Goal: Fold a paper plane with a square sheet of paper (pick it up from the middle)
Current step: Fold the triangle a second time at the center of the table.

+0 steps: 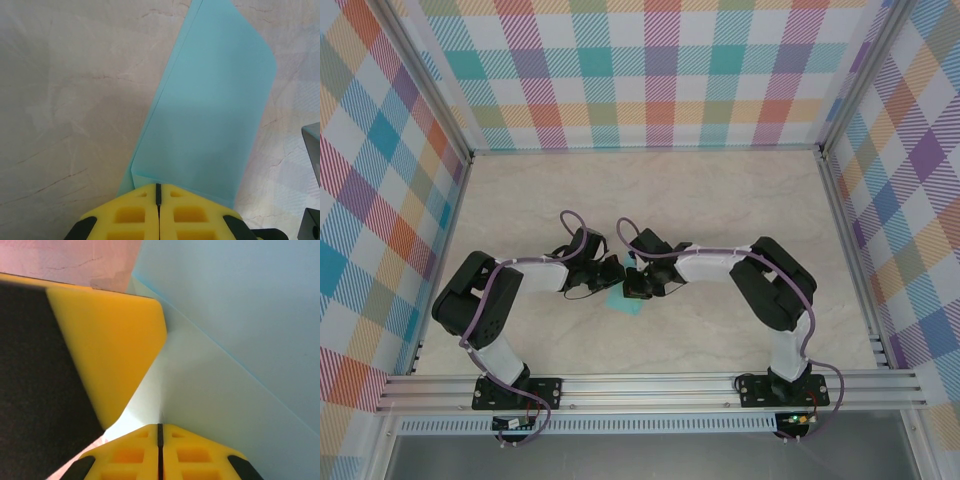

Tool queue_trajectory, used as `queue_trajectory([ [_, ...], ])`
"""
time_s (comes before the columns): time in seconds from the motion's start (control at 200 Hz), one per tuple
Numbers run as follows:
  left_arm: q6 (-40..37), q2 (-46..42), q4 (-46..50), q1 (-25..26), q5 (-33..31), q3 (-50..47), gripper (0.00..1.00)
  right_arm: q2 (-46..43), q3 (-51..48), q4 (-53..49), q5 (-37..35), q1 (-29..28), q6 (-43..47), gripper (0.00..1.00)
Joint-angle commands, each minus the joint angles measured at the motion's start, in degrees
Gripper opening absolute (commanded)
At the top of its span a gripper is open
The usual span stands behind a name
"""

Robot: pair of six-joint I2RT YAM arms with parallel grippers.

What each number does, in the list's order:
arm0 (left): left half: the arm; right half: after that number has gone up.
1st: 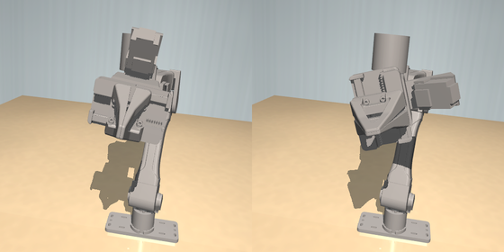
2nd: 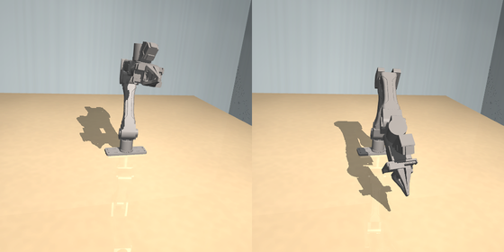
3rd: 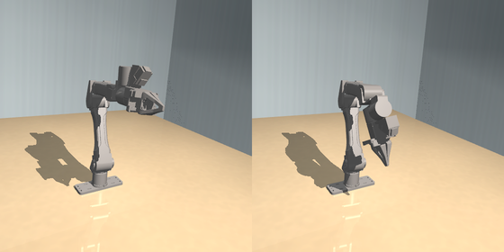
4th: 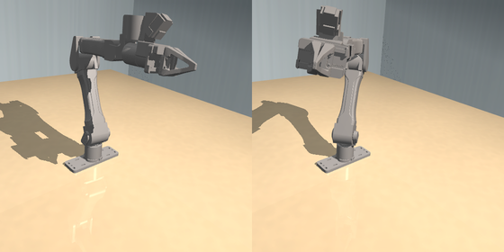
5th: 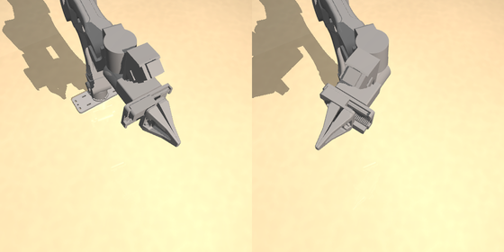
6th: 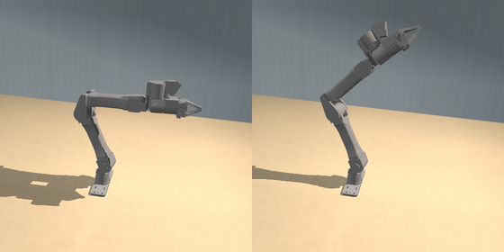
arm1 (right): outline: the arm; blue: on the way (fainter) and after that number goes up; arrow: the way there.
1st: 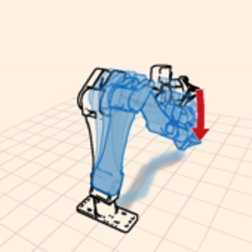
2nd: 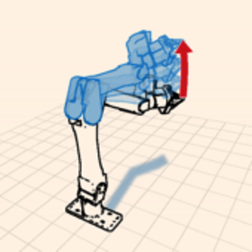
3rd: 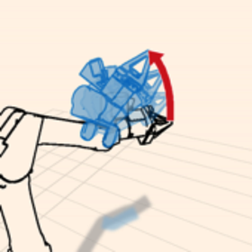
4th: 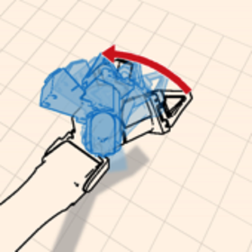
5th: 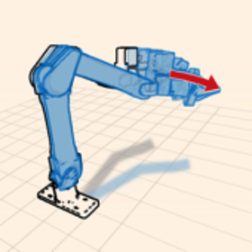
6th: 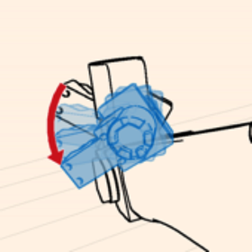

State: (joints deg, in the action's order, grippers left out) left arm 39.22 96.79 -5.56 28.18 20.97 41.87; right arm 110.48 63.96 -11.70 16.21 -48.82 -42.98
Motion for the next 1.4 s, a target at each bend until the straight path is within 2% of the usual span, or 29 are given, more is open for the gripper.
queue_trajectory([
  [0.0,0.2,1.5,4.3,-0.4,-3.5,-1.3,0.06,-1.7,-3.0,-3.9,3.0,-1.0,1.8,0.08],
  [0.4,0.7,2.6,4.5,-0.4,-3.9,-1.3,0.06,-4.5,-5.8,-5.7,6.0,-1.1,5.5,0.08],
  [0.665,0.7,2.7,4.5,-0.5,-3.7,-1.3,0.06,-7.1,-4.6,-6.3,3.4,-1.2,6.9,0.09],
  [0.985,0.9,2.7,3.9,-0.4,-2.6,-1.5,0.06,-3.5,-1.5,-4.7,1.8,-1.3,4.7,0.09],
  [1.395,2.5,-5.3,2.7,-0.3,3.5,-3.3,0.09,-3.6,-3.8,-6.5,2.5,-1.4,5.1,0.09],
])
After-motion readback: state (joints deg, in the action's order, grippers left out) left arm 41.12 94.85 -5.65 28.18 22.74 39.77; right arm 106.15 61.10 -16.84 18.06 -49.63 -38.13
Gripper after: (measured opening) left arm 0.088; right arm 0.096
